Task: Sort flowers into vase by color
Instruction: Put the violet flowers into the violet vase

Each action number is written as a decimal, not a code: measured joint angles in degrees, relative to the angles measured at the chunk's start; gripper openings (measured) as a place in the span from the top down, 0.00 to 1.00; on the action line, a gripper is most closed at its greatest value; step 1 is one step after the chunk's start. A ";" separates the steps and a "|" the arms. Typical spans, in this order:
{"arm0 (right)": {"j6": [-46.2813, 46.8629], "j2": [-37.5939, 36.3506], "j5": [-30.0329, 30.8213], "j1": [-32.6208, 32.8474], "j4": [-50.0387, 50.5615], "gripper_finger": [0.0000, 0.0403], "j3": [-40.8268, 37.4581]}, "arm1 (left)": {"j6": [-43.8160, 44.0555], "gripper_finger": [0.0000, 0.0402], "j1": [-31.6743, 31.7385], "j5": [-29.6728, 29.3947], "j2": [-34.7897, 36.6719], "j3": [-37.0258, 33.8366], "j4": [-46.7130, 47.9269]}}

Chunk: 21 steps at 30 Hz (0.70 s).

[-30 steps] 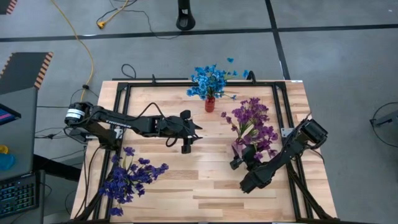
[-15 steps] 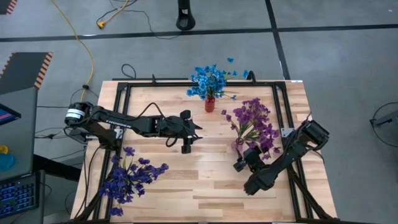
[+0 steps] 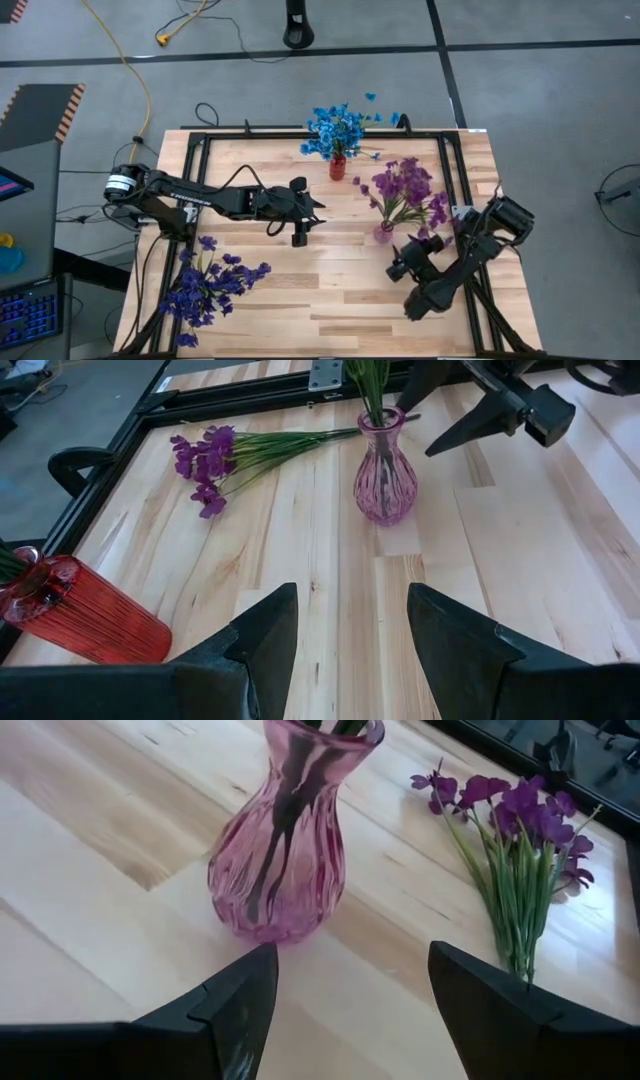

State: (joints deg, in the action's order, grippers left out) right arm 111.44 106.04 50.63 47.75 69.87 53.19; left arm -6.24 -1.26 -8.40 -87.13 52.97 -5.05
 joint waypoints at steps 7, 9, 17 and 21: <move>2.59 -0.04 -8.37 2.24 5.00 0.29 0.00 | 0.00 0.55 0.00 0.00 0.00 0.00 -0.01; 4.47 -0.70 -10.52 3.07 7.38 0.29 -0.01 | 0.00 0.55 -0.01 0.00 0.00 0.00 -0.01; 6.20 -11.07 -11.84 5.91 13.75 0.29 -0.02 | -0.35 0.55 -0.02 0.00 0.00 0.00 -0.08; 4.68 -17.47 -11.82 6.00 16.17 0.29 -0.02 | -0.91 0.55 0.00 0.00 0.00 0.00 -0.54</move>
State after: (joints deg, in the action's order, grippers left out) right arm 116.12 88.57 38.81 53.76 86.03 53.17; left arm -7.15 -1.26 -8.40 -87.13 52.97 -5.59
